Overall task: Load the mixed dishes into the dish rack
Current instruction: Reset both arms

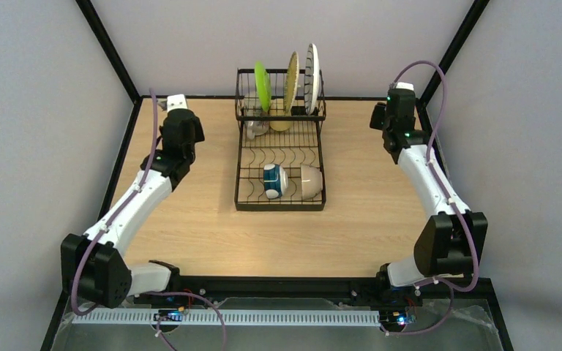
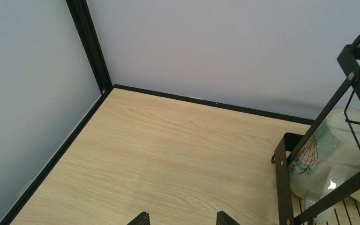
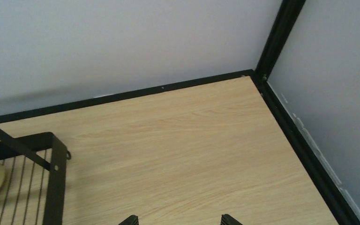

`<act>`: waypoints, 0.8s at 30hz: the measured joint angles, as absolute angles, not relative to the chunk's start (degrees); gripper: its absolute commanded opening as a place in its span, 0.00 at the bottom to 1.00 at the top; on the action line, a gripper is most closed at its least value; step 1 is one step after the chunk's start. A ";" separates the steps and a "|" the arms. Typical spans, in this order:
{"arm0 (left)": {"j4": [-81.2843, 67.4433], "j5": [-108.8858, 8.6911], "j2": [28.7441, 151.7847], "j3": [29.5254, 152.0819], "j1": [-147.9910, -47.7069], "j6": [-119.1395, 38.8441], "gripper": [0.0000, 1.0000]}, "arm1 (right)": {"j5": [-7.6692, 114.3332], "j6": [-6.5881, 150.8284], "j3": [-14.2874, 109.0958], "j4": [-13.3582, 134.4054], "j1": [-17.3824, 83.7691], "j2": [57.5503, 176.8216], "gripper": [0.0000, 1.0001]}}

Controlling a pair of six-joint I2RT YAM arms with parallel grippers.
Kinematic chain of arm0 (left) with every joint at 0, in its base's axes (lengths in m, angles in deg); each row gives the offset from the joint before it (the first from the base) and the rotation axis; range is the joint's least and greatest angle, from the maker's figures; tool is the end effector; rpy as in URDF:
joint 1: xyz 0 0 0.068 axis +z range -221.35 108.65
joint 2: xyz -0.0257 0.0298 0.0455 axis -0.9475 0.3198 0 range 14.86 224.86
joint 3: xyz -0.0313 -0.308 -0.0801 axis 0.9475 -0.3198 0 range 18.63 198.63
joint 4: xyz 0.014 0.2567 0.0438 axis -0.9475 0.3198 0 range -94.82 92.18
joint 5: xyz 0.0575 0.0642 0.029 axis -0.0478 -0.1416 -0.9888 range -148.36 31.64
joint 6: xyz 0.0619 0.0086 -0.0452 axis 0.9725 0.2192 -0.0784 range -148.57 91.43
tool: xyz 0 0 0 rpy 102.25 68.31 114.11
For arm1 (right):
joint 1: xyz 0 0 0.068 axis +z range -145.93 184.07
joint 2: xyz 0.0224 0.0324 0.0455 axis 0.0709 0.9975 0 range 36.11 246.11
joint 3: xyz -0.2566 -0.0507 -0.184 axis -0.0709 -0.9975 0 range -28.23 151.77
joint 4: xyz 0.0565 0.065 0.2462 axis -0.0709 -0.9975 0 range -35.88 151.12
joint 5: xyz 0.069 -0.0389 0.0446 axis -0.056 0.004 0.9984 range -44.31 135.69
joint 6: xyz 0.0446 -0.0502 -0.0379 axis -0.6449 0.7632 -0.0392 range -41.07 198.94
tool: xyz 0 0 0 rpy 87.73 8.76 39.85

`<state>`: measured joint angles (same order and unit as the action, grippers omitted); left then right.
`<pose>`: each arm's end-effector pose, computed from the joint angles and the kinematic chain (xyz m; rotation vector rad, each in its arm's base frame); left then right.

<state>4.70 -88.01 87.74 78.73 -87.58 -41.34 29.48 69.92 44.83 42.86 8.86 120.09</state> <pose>0.2979 -0.0530 0.3667 -0.2769 1.8902 0.1662 0.3585 0.0118 0.3699 0.2471 2.0463 -0.1456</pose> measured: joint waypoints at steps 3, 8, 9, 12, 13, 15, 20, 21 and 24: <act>3.30 -88.34 88.53 77.70 -87.58 -40.84 0.80 | 31.28 70.12 44.46 44.85 8.86 120.31 1.00; 1.71 -88.77 89.36 75.60 -87.58 -40.32 0.80 | 32.09 69.90 43.54 47.34 8.86 121.01 1.00; 1.42 -88.86 89.45 75.19 -87.58 -40.21 0.80 | 32.00 69.72 43.17 47.60 8.86 121.14 1.00; 0.57 -88.95 89.69 74.47 -87.58 -40.05 0.80 | 31.47 69.28 41.94 48.12 8.86 121.40 1.00; 0.29 -88.95 89.71 74.42 -87.58 -39.99 0.80 | 31.15 69.15 41.66 48.28 8.86 121.51 0.99; -0.52 -88.97 89.84 74.42 -87.58 -39.94 0.80 | 30.58 68.87 41.57 48.37 8.86 121.69 1.00; -0.98 -88.99 90.36 74.42 -87.58 -39.94 0.80 | 29.46 68.39 41.57 48.50 8.86 121.75 1.00; -1.07 -88.99 90.49 74.42 -87.58 -39.94 0.80 | 29.35 68.39 41.57 48.47 8.86 121.77 1.00; -1.59 -88.99 90.69 74.42 -87.58 -39.94 0.81 | 28.76 68.37 41.57 48.50 8.86 121.77 0.99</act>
<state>-1.59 -88.99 90.69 74.42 -87.58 -39.94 28.76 68.37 41.57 48.50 8.86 121.77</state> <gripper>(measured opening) 0.804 0.993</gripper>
